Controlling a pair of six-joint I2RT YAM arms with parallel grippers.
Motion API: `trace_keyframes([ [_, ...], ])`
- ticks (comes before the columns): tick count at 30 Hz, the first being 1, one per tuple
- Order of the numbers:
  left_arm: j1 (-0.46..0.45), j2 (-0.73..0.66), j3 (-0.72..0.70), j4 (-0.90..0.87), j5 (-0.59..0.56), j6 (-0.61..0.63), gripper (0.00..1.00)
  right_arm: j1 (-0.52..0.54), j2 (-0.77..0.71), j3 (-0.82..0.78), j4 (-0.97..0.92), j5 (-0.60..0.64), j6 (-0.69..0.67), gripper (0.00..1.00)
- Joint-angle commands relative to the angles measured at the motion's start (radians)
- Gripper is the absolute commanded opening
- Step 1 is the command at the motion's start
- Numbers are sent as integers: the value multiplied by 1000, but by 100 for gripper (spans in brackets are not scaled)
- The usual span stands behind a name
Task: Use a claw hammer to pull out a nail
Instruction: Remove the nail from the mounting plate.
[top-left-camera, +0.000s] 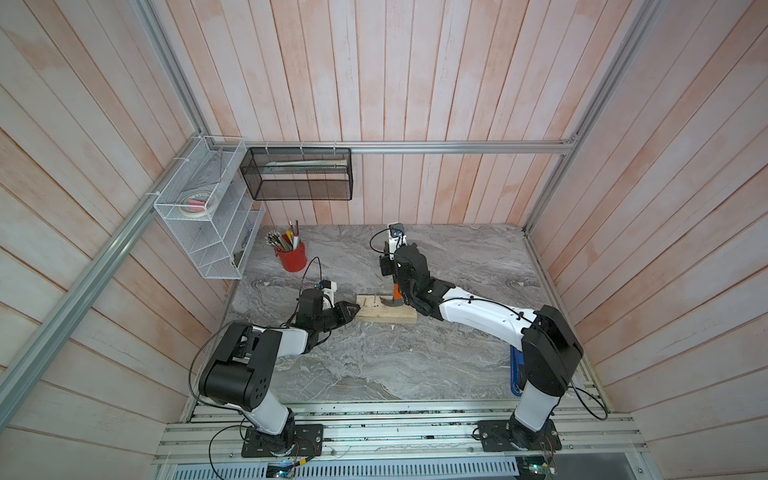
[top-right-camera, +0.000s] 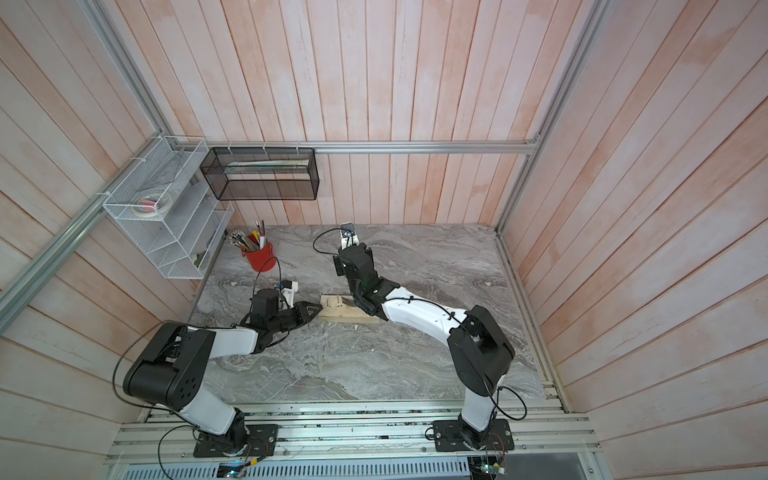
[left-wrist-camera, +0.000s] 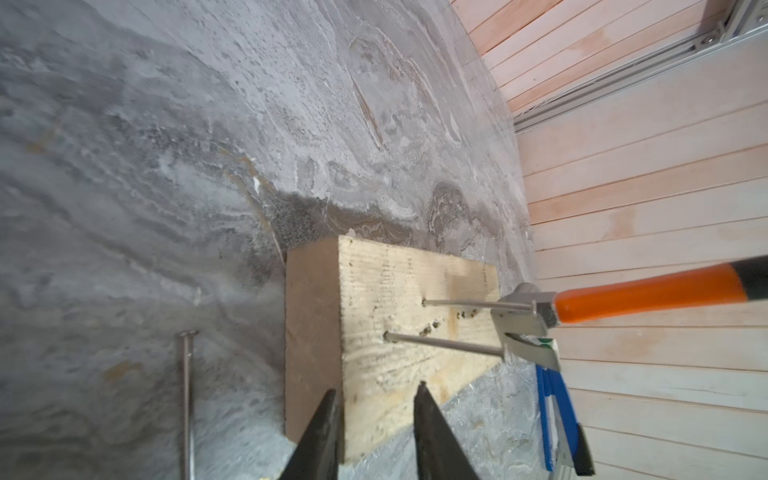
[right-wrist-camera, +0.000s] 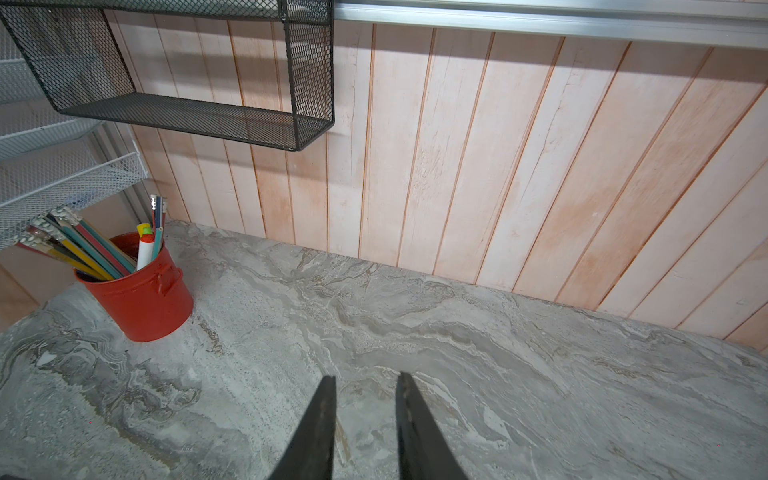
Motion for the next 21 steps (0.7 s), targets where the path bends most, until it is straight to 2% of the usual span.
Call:
trace_keyframes([
  [1,-3,13,-22,101,56,-19,31,5,6,51,44,7,8,0],
  [13,-41,21,-25,77,39,11,31,5,57,87,54,53,-9,0],
  [21,-40,0,10,-24,-20,56,34,8,56,75,101,57,-37,0],
])
